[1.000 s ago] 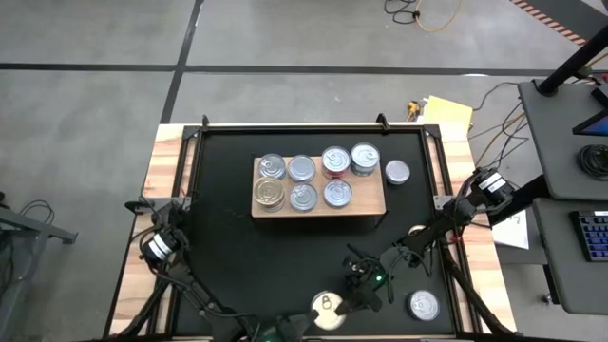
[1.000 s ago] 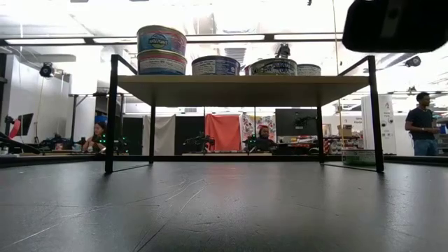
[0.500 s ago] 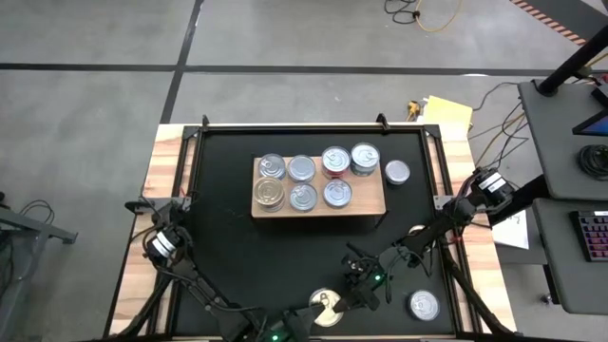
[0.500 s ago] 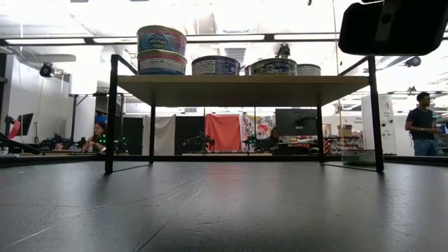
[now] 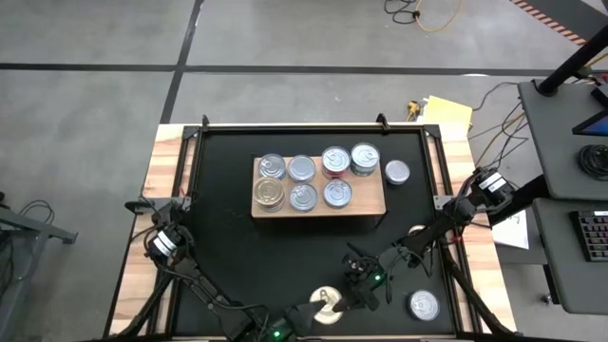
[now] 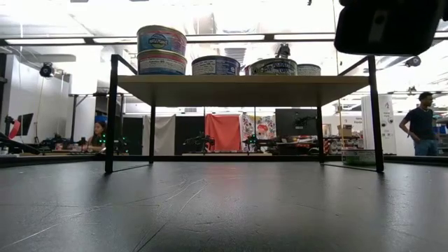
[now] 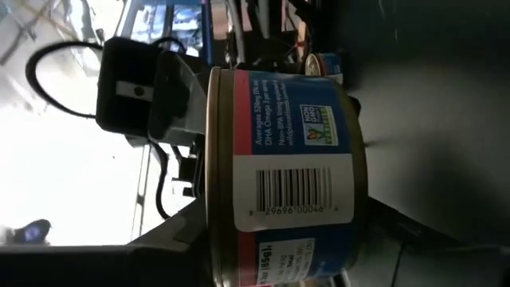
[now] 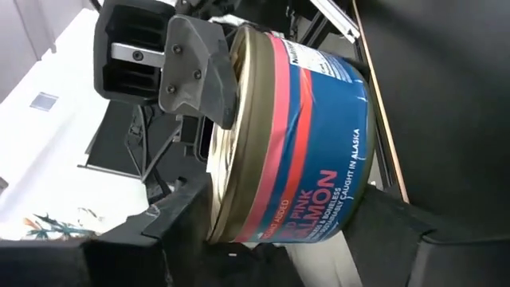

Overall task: Stack canned seafood by type on shelf
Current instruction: Stack the blue tuna can on the blue tuna can

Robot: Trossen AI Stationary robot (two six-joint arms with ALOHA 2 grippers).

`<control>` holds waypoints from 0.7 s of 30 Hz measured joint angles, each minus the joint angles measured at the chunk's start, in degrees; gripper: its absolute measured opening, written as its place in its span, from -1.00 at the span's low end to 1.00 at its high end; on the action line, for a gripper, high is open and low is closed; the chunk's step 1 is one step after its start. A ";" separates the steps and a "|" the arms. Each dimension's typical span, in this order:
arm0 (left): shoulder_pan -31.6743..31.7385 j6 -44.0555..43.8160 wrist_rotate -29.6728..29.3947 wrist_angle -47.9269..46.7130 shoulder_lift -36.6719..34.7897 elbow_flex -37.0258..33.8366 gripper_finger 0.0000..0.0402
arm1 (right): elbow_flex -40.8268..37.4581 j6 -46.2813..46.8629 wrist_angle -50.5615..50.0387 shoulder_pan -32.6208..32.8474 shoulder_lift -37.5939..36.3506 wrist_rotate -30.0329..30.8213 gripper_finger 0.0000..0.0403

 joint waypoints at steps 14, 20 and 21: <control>0.00 -8.38 -4.92 -1.27 0.00 -0.42 -0.14 | 0.07 0.39 -0.18 -0.71 -0.09 0.01 0.43; 0.00 -8.70 -5.55 -1.25 0.00 -0.42 -0.14 | 0.01 0.21 -0.25 -1.55 -0.40 -0.61 0.47; 0.00 -8.88 -5.56 -1.23 0.00 -0.42 -0.14 | 0.00 0.20 -0.25 -1.69 -0.47 -0.86 0.48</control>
